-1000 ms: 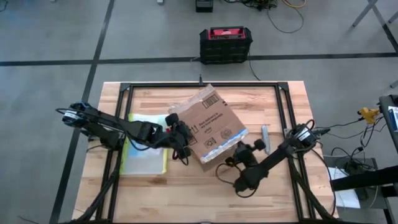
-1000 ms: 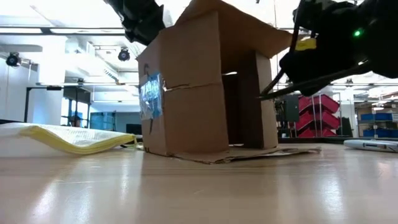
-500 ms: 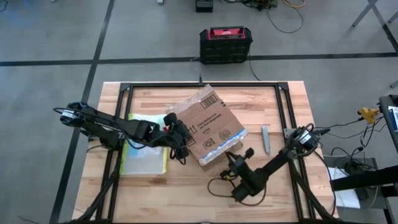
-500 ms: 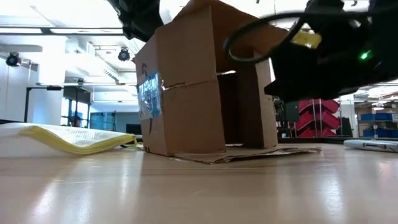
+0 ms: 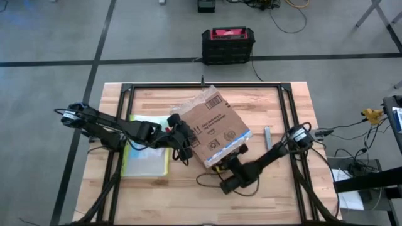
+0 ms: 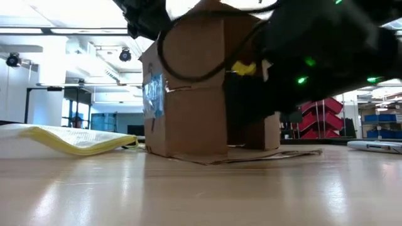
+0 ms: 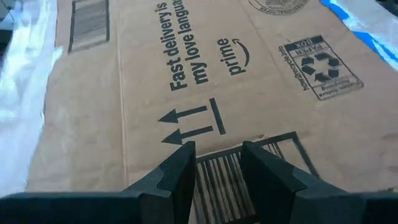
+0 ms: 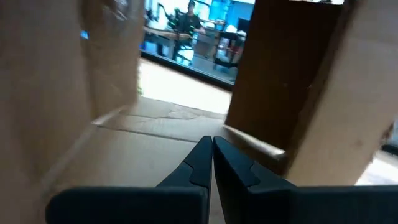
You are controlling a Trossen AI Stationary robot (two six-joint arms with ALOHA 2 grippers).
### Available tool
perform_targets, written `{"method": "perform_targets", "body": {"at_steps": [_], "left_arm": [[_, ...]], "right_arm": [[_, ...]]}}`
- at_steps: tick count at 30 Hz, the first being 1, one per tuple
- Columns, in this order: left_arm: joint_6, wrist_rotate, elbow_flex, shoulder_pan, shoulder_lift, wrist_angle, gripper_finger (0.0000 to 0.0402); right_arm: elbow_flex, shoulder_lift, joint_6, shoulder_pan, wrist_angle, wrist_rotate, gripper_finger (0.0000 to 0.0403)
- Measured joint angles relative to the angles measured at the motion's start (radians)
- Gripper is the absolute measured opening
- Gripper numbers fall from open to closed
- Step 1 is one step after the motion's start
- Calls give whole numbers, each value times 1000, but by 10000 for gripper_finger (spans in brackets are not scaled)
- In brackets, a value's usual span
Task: Unpack boxes
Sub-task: Break down the box until it is fully flat
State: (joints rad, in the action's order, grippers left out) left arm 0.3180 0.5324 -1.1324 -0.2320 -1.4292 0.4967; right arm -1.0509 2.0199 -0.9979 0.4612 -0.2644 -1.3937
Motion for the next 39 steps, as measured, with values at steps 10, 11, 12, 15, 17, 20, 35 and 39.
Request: {"method": "perform_targets", "body": {"at_steps": [10, 11, 12, 15, 17, 20, 35, 39], "left_arm": [[26, 8, 13, -5, -54, 23, 119], [33, 8, 13, -7, -54, 30, 119], [38, 7, 13, -9, -54, 36, 119], [42, 3, 15, -24, -46, 49, 119], [47, -4, 16, -34, -39, 56, 119], [74, -29, 20, -55, -37, 99, 119], [209, -2, 135, -99, -44, 61, 119], [190, 7, 182, -86, -44, -101, 119]], "right_arm": [[1, -126, -377, -1, -623, 150, 0], [2, -134, -438, 2, -720, 164, 0], [3, -140, -501, 6, -814, 177, 0], [13, -149, -672, 19, -1045, 200, 0], [22, -149, -731, 26, -1122, 224, 0], [25, -156, -705, 62, -1149, 283, 0], [-79, -591, -433, 395, -1081, 388, 0], [-33, -653, -345, 321, -993, 366, 0]]}}
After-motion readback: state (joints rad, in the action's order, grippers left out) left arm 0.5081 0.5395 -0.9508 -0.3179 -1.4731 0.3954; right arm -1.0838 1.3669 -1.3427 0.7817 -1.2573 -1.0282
